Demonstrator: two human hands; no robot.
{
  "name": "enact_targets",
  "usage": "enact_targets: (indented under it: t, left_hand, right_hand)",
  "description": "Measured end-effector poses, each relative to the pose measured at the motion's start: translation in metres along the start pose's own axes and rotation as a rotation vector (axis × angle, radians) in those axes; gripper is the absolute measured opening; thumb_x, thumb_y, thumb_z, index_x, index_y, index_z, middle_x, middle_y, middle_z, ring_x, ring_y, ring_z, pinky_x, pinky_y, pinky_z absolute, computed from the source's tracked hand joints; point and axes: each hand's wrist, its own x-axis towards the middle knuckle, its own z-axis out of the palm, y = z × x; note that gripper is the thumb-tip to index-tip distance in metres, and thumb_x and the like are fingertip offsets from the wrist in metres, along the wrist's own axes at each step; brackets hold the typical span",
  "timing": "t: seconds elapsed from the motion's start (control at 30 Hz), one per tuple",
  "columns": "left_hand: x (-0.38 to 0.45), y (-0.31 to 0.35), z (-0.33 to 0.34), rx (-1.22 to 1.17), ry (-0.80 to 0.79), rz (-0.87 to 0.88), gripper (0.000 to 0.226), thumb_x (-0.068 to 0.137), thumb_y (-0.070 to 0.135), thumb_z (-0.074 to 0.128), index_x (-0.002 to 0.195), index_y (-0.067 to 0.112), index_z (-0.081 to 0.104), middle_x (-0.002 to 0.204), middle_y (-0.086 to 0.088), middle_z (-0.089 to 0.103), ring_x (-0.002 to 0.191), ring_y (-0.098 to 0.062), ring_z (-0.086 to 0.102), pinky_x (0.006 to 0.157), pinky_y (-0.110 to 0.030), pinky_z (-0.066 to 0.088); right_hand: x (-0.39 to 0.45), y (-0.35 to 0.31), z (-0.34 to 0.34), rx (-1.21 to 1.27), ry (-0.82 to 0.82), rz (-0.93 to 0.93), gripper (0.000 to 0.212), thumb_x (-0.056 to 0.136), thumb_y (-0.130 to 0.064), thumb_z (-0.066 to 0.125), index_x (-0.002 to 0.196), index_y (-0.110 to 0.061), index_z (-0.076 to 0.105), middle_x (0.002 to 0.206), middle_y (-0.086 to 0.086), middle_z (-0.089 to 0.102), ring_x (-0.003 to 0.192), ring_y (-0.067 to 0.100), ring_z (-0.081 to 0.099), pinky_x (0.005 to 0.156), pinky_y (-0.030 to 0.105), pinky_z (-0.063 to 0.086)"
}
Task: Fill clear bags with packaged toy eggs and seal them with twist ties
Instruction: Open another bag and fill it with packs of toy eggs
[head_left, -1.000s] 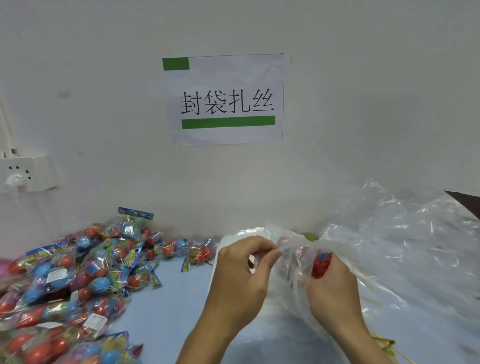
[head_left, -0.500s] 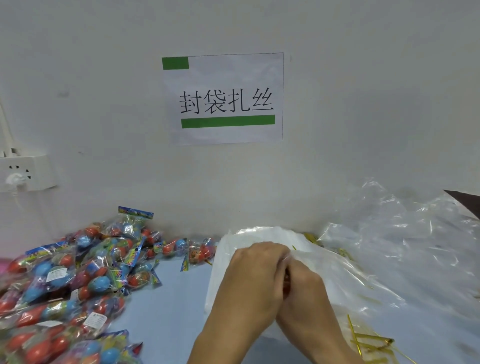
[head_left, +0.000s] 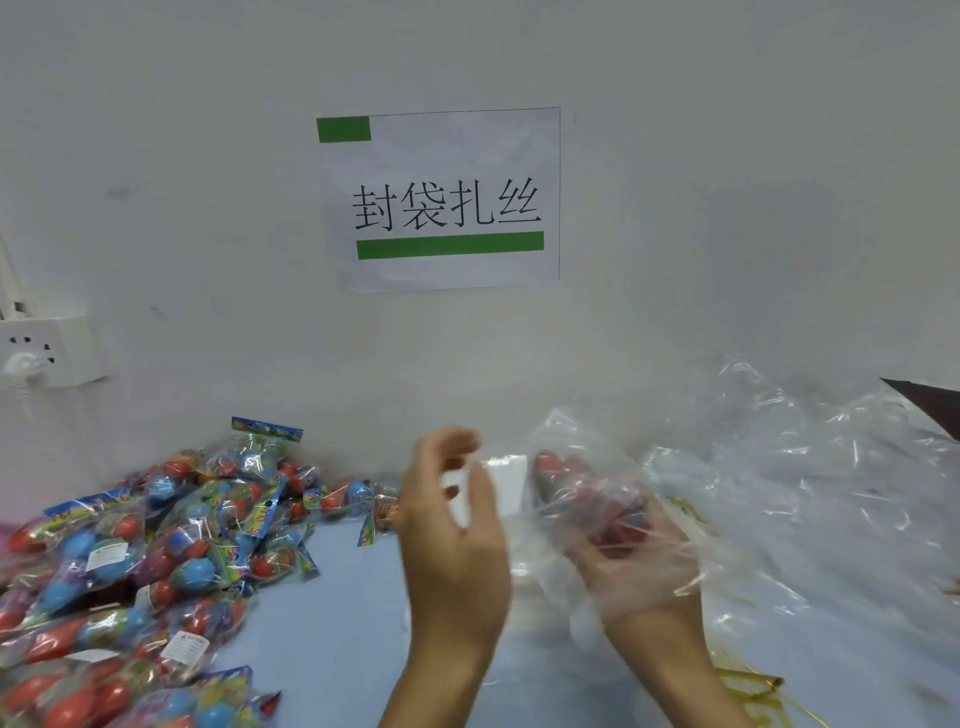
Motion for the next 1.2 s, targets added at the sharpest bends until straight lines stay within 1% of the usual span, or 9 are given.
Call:
enact_targets:
  t: [0.1,0.27,0.5,0.63,0.73,0.83,0.97,1.03,1.2]
  left_hand:
    - [0.007,-0.032,-0.004,-0.161,0.138,-0.537,0.021,0.101,0.002,0.041,0.099,0.019,0.055,0.104,-0.007,0.065,0.089,-0.020,0.062,0.076,-0.033,0.052]
    - [-0.008,-0.055,0.005,-0.446,-0.366,-0.942,0.024,0.100,0.009,0.050,0.116,0.001,0.066,0.110,-0.021,0.071,0.087,-0.034,0.069,0.082,-0.045,0.056]
    - [-0.021,-0.057,0.009,-0.242,-0.634,-0.722,0.005,0.085,0.004,0.072,0.086,0.001,0.076,0.085,-0.018,0.074,0.076,-0.024,0.070,0.077,-0.038,0.060]
    - [-0.025,-0.052,0.007,-0.099,-0.806,-0.690,0.013,0.089,0.003,0.064,0.082,0.010,0.073,0.071,-0.003,0.074,0.067,-0.016,0.072,0.068,-0.024,0.054]
    - [-0.022,-0.051,0.008,0.018,-0.724,-0.594,0.015,0.091,0.006,0.061,0.093,0.016,0.071,0.089,0.000,0.075,0.078,-0.013,0.072,0.067,-0.024,0.052]
    - [-0.017,-0.042,0.007,0.013,-0.380,-0.413,0.027,0.089,0.022,0.063,0.112,0.032,0.054,0.115,0.011,0.061,0.099,-0.008,0.062,0.075,-0.020,0.051]
    - [-0.012,-0.029,0.008,0.147,-0.409,0.027,0.062,0.085,0.062,0.062,0.140,0.044,0.040,0.141,0.037,0.033,0.134,0.012,0.028,0.105,-0.009,0.029]
    - [-0.014,-0.029,0.011,0.300,-0.441,0.238,0.044,0.090,0.050,0.064,0.132,0.043,0.052,0.143,0.032,0.032,0.136,0.010,0.022,0.106,-0.003,0.019]
    - [-0.019,-0.021,0.014,0.317,-0.401,0.430,0.007,0.093,0.023,0.065,0.098,0.024,0.069,0.117,0.019,0.057,0.116,0.002,0.044,0.098,-0.010,0.036]
  right_hand:
    - [0.007,0.000,-0.004,0.119,0.002,0.029,0.017,0.073,-0.006,0.086,0.071,-0.011,0.070,0.060,0.009,0.069,0.050,0.016,0.063,0.061,0.040,0.056]
    - [0.000,-0.001,0.004,0.458,-0.052,0.226,0.008,0.081,0.001,0.075,0.079,0.005,0.069,0.066,0.016,0.071,0.050,0.020,0.063,0.043,0.025,0.049]
    - [-0.001,-0.014,0.007,0.725,-0.044,0.298,0.010,0.080,-0.012,0.073,0.090,-0.011,0.073,0.079,0.016,0.072,0.068,0.032,0.069,0.061,0.057,0.059]
    - [0.002,-0.022,0.001,0.719,0.010,0.256,0.004,0.092,-0.002,0.062,0.093,0.000,0.065,0.056,0.005,0.061,0.043,0.014,0.056,0.034,0.024,0.043]
    - [0.010,-0.016,-0.005,0.727,0.051,0.328,0.020,0.094,-0.003,0.062,0.111,0.009,0.063,0.075,0.017,0.063,0.048,0.017,0.058,0.036,0.025,0.046]
    - [0.017,-0.009,-0.006,0.775,0.006,0.347,0.032,0.091,-0.003,0.066,0.122,0.006,0.064,0.098,0.022,0.065,0.062,0.020,0.067,0.050,0.031,0.057]
    - [0.018,0.003,-0.003,0.559,-0.042,0.292,0.007,0.083,-0.017,0.080,0.090,-0.017,0.078,0.086,0.017,0.075,0.072,0.030,0.066,0.077,0.065,0.055]
    - [0.016,0.009,-0.001,0.459,-0.018,0.253,0.018,0.083,-0.006,0.079,0.077,-0.024,0.078,0.070,0.010,0.072,0.065,0.026,0.060,0.062,0.051,0.053]
    - [0.014,0.016,-0.003,0.262,-0.005,0.130,0.015,0.082,-0.014,0.081,0.071,-0.020,0.073,0.057,-0.002,0.067,0.049,0.009,0.059,0.049,0.026,0.045]
